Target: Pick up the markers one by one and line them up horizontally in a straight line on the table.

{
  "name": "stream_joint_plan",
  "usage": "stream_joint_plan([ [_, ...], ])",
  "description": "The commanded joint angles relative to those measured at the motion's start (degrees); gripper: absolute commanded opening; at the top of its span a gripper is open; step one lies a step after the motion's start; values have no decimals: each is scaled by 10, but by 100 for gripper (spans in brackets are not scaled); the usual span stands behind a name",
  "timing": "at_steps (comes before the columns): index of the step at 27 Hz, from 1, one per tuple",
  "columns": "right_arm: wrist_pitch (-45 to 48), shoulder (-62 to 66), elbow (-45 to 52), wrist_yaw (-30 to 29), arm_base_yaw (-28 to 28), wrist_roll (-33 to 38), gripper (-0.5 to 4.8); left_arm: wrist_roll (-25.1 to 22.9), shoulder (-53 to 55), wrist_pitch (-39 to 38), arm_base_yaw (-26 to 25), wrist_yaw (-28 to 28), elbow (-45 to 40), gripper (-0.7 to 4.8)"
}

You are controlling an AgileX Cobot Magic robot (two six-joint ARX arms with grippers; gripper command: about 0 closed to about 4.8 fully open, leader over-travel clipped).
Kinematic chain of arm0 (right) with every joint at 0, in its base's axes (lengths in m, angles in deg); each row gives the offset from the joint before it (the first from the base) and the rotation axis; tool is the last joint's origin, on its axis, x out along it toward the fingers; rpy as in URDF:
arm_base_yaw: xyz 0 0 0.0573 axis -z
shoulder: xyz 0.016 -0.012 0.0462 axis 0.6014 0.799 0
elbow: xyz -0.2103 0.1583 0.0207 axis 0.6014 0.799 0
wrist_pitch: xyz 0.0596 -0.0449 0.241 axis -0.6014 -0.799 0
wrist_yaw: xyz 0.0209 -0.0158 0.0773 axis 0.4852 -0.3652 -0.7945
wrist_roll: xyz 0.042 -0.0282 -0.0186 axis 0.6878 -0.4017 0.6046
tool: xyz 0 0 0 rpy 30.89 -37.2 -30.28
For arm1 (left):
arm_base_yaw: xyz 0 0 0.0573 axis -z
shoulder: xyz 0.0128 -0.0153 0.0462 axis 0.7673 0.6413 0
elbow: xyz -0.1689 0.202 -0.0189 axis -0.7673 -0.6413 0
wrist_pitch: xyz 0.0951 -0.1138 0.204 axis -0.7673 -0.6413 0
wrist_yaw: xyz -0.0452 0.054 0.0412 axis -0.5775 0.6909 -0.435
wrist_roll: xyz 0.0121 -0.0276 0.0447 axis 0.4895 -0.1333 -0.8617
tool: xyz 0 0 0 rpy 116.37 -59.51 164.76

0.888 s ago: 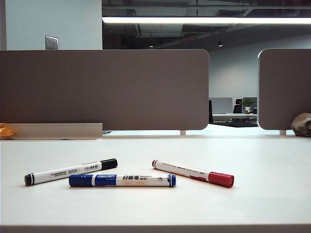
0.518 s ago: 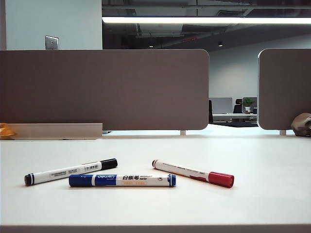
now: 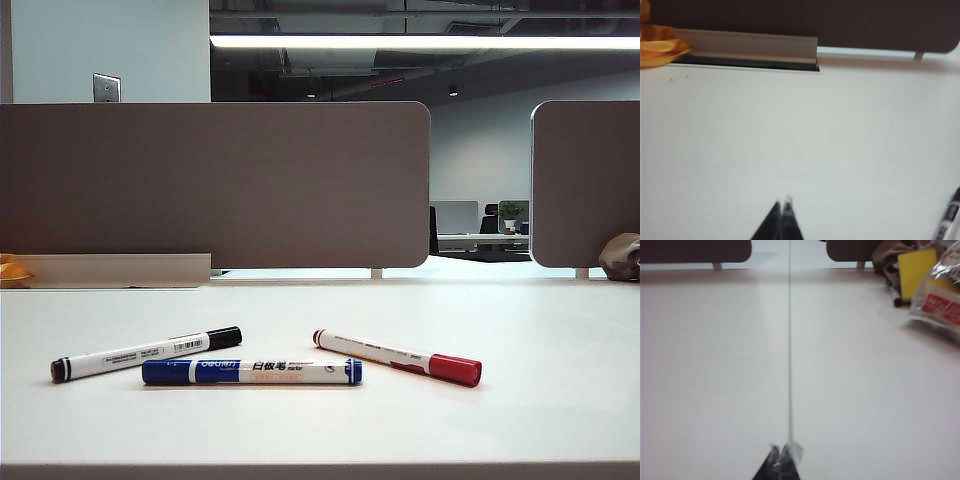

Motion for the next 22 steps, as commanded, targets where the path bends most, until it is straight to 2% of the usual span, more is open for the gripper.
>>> stream_joint_plan([
  [1, 3, 0, -11, -63, 0, 72, 0, 36, 1, 29, 0, -1, 17, -6],
  [3, -2, 0, -30, -117, 0, 126, -2, 66, 1, 28, 0, 0, 40, -6],
  [5, 0, 0, -69, -153, 1, 216, -2, 76, 1, 28, 0, 0, 78, -6],
  [7, -1, 0, -95, -189, 1, 231, -2, 75, 1, 28, -1, 0, 115, -6],
  [11, -13, 3, -167, -321, 1, 225, -2, 71, 1, -4, -1, -3, 209, -6],
  [12, -33, 7, -193, -344, 1, 216, -2, 54, 1, -23, -1, -10, 237, -6],
  [13, -56, 15, -216, -355, 1, 192, -2, 37, 1, -38, -1, -15, 254, -6],
  [15, -128, 39, -274, -356, 1, 105, -2, -36, 10, -103, -1, -26, 316, -6],
  [18, -231, 105, -364, -323, 1, -37, -2, -110, 48, -206, -1, -28, 397, -6],
  [21, -318, 204, -457, -284, 0, -196, -1, -176, 132, -279, -1, -28, 468, -6],
  [22, -335, 266, -508, -261, -3, -252, -1, -184, 205, -300, -1, -30, 508, -6],
])
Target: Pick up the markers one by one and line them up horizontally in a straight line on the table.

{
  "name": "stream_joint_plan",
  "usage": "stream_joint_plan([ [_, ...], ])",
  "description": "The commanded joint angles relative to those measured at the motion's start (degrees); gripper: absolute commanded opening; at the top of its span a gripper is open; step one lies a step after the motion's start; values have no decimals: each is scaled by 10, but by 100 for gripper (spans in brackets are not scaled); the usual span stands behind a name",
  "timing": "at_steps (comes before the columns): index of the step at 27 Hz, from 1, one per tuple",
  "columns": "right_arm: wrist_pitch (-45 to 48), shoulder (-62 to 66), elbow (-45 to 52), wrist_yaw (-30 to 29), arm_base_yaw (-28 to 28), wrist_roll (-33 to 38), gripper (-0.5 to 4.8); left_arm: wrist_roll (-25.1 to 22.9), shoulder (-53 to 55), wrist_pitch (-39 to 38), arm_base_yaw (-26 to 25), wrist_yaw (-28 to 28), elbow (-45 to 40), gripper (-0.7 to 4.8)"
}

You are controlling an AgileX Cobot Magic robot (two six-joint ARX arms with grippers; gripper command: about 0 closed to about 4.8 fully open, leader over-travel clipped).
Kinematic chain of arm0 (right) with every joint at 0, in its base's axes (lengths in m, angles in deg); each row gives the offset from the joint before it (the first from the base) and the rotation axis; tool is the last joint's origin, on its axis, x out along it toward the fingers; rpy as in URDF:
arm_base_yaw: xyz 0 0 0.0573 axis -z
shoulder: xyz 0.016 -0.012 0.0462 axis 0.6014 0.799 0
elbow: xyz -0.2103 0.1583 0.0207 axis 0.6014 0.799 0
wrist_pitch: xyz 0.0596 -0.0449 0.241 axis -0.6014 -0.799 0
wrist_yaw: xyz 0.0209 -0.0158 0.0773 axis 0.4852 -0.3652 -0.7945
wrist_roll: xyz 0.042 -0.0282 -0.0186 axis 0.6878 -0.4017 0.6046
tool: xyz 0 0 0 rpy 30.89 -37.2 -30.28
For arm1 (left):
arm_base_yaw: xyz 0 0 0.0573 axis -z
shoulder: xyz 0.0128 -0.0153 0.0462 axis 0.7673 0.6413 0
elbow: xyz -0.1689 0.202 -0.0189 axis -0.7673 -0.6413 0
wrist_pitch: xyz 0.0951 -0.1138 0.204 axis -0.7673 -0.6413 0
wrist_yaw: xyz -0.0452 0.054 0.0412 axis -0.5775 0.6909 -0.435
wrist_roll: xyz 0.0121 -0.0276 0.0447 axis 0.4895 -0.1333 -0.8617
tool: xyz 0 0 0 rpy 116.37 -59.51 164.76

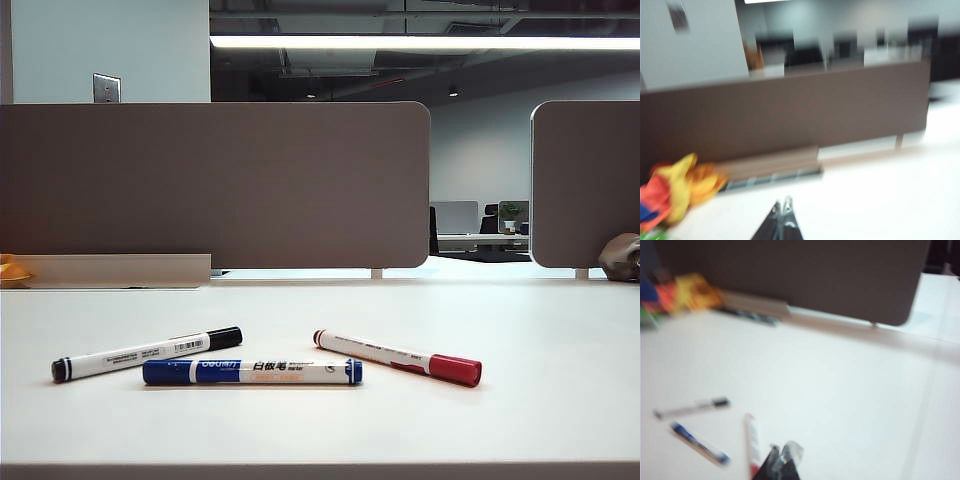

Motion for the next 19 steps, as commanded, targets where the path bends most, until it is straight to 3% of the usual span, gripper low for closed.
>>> stream_joint_plan([
  [1, -63, 124, -104, 62, -11, -186, -1, -58, 151, -76, -1, -13, 80, -6],
  [2, -50, 156, -128, 78, -24, -193, -1, -58, 206, -86, -1, -40, 108, -6],
  [4, -56, 249, -194, 80, -52, -193, -1, -58, 344, -125, 0, -155, 181, -6],
  [7, -83, 339, -255, 81, -96, -193, -1, -56, 469, -175, 8, -231, 253, -6],
  [10, -163, 479, -333, 89, -169, -193, -1, -68, 605, -211, 73, -212, 320, -6],
  [12, -193, 539, -359, 103, -216, -198, -1, -84, 640, -214, 106, -186, 323, -6],
  [15, -209, 604, -378, 176, -271, -227, 1, -137, 682, -224, 150, -125, 323, -6],
  [17, -211, 643, -381, 216, -296, -248, 18, -144, 705, -228, 169, -86, 323, -5],
  [19, -210, 678, -381, 221, -311, -252, 37, -146, 732, -245, 178, -66, 323, -5],
])
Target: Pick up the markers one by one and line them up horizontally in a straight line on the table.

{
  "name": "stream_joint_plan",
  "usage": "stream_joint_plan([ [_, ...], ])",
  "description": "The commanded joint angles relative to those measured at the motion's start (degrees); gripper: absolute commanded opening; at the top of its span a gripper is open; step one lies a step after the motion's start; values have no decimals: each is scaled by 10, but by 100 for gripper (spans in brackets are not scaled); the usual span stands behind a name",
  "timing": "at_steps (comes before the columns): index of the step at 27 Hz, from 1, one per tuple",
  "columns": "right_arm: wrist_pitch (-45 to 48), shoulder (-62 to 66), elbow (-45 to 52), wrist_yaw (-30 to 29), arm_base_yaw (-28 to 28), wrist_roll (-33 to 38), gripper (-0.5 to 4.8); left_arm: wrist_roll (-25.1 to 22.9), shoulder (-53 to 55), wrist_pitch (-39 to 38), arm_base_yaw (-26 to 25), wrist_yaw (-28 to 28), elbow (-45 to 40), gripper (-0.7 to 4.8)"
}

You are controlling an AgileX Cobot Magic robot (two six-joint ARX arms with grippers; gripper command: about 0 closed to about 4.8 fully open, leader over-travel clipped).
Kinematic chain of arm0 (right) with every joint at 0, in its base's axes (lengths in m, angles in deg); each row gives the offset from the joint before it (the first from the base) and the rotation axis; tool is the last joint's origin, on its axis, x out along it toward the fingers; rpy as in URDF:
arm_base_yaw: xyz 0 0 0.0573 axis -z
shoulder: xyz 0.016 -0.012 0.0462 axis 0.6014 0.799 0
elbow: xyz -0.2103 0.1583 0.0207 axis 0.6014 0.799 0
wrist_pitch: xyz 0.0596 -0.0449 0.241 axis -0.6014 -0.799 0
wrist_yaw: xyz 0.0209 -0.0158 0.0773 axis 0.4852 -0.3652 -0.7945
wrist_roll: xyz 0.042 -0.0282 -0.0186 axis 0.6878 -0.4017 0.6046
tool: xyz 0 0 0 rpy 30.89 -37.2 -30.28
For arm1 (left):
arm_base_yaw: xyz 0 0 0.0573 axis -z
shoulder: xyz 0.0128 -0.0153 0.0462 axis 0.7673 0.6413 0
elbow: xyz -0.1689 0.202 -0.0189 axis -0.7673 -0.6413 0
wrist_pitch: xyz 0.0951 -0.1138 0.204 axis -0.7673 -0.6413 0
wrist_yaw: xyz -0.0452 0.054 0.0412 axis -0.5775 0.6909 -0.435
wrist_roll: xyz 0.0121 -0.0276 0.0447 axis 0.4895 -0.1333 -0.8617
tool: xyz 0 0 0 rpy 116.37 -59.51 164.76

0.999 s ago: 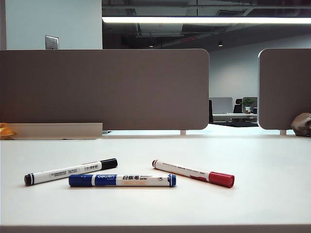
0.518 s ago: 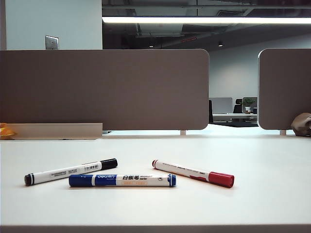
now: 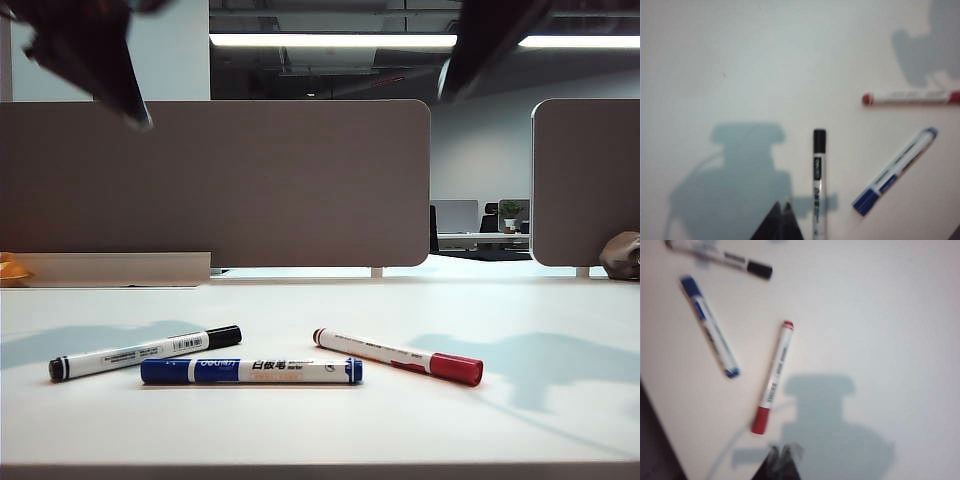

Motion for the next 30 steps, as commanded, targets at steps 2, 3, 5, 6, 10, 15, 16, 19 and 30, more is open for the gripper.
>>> stream_joint_plan([
  [2, 2, 62, -1, 25, -18, -14, 37, -13, 41, -31, 6, 39, 2, -1],
  [3, 5, 77, -1, 25, -20, -14, 40, -13, 50, -36, 6, 42, 1, 0],
  [5, 15, 97, -1, 20, -20, -14, 46, -13, 65, -44, 5, 43, 1, 9],
  [6, 23, 109, -1, 16, -20, -13, 46, -16, 72, -44, 5, 43, 1, 35],
  [10, 33, 170, -1, 23, -25, -9, 64, -63, 115, -28, 5, 57, 1, 88],
  [15, 44, 197, -1, 22, -25, -9, 89, -63, 147, -15, -7, 54, 1, 89],
  [16, 46, 198, -1, 21, -25, -9, 107, -62, 153, -9, -9, 47, 1, 89],
  [19, 58, 205, -1, 18, -25, -9, 127, -62, 168, -3, -16, 30, 1, 89],
  [30, 87, 250, -1, 12, -28, -8, 127, -71, 208, 0, -16, -16, -2, 153],
])
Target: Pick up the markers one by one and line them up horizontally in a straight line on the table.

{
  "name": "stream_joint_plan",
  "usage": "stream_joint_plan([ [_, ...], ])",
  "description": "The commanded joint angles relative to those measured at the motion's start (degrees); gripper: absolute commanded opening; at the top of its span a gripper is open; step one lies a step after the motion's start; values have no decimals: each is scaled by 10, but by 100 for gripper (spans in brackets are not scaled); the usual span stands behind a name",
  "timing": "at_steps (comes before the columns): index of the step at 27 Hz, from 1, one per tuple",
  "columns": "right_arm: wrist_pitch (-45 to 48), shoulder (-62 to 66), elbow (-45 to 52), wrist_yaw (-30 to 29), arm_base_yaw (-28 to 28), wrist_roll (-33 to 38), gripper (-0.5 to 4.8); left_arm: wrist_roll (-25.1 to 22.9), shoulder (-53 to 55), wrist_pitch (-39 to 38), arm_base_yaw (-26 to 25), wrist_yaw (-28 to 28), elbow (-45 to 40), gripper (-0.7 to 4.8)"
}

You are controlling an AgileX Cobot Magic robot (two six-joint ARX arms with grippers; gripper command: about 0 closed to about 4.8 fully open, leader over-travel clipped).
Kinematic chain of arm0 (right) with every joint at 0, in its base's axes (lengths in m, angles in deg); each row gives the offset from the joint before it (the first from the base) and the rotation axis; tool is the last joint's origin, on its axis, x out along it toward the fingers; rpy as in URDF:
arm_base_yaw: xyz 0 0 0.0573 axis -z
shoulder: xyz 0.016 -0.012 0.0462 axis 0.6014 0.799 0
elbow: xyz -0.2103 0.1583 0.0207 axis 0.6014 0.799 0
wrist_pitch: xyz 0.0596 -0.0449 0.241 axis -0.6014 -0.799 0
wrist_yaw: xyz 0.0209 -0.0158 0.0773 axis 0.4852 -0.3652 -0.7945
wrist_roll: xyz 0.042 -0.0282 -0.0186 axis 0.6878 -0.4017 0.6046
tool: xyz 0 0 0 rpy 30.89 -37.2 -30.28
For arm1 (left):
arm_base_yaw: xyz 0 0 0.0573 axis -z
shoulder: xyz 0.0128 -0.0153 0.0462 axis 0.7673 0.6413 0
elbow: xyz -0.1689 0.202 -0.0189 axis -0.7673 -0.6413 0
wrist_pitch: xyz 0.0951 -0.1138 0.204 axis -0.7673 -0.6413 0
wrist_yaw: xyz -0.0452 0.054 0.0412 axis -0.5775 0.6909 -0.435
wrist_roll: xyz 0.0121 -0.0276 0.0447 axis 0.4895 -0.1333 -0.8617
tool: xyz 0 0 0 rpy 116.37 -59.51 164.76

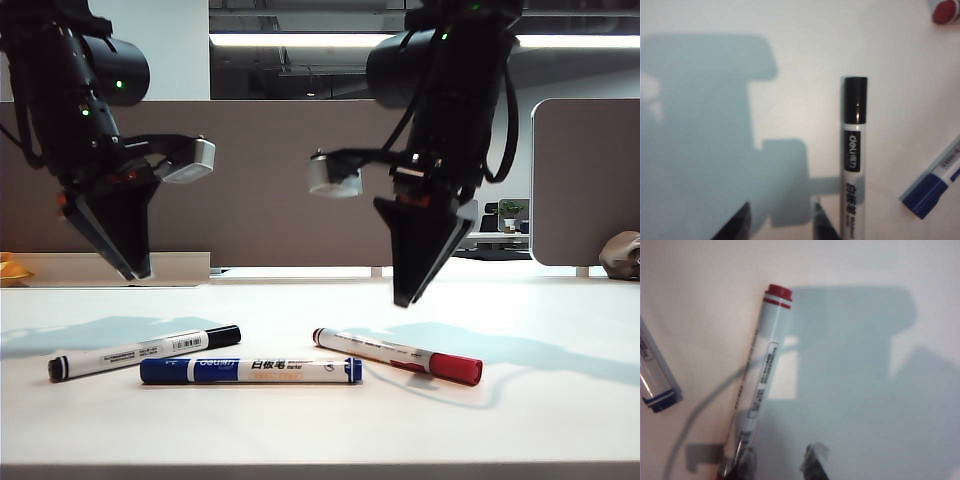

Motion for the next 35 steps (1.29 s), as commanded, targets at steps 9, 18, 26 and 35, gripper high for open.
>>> stream_joint_plan([
  [9, 26, 18, -1, -38, -2, 17, 127, -4, 33, -14, 4, -59, -8, 158],
  [18, 18, 18, -1, -66, -9, 35, 127, -6, 33, -19, 14, -72, -10, 193],
  [26, 19, 21, 9, -64, -29, 42, 127, -6, 37, -16, 19, -53, -28, 192],
  [35, 27, 25, 27, -35, -30, 42, 127, 7, 37, 40, 25, 20, -96, 192],
])
